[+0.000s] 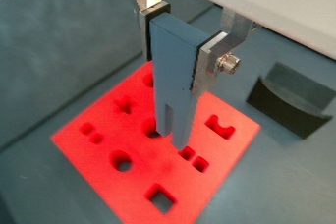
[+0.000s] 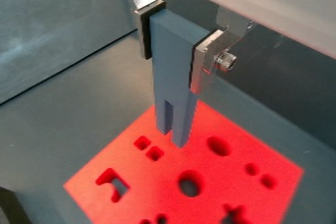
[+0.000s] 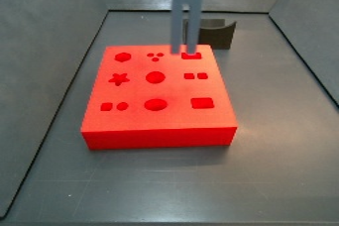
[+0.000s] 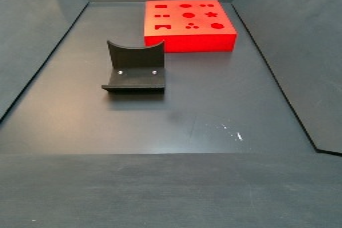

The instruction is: Insert the double-square object.

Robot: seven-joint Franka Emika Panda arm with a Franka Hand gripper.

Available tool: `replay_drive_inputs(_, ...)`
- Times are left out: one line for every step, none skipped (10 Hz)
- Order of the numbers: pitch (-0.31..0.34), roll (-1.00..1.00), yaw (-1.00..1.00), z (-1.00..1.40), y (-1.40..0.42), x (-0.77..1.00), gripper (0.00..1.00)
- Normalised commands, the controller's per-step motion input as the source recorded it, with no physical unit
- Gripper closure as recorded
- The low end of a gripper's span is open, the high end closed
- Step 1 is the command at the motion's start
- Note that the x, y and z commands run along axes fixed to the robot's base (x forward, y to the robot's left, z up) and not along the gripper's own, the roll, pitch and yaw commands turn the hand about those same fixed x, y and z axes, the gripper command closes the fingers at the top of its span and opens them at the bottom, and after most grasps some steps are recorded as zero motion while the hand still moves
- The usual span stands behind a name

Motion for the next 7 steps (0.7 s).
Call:
replay_drive_inputs(-0.051, 0.24, 0.00, -0.65, 0.11, 0.67, 1.00)
replay_drive_inputs(-0.146, 0.14, -0.04, -0.67, 0.08, 0.44, 1.00)
replay_drive_inputs(-0.139, 0.10, 0.00, -0.60, 0.06, 0.49, 1.00)
replay_drive_inputs(-0.040, 0.18, 0.00, -0.49, 0.08, 0.24, 1.00)
replay_drive_inputs(0.000, 0.25, 0.16, -0.28, 0.06, 0.04, 1.00)
replay_drive_inputs(0.000, 0.25, 0.21, -0.31, 0.09, 0.00, 1.00)
replay_drive_inputs(-0.019, 0.15, 0.00, -0.34, 0.00, -0.21, 1.00)
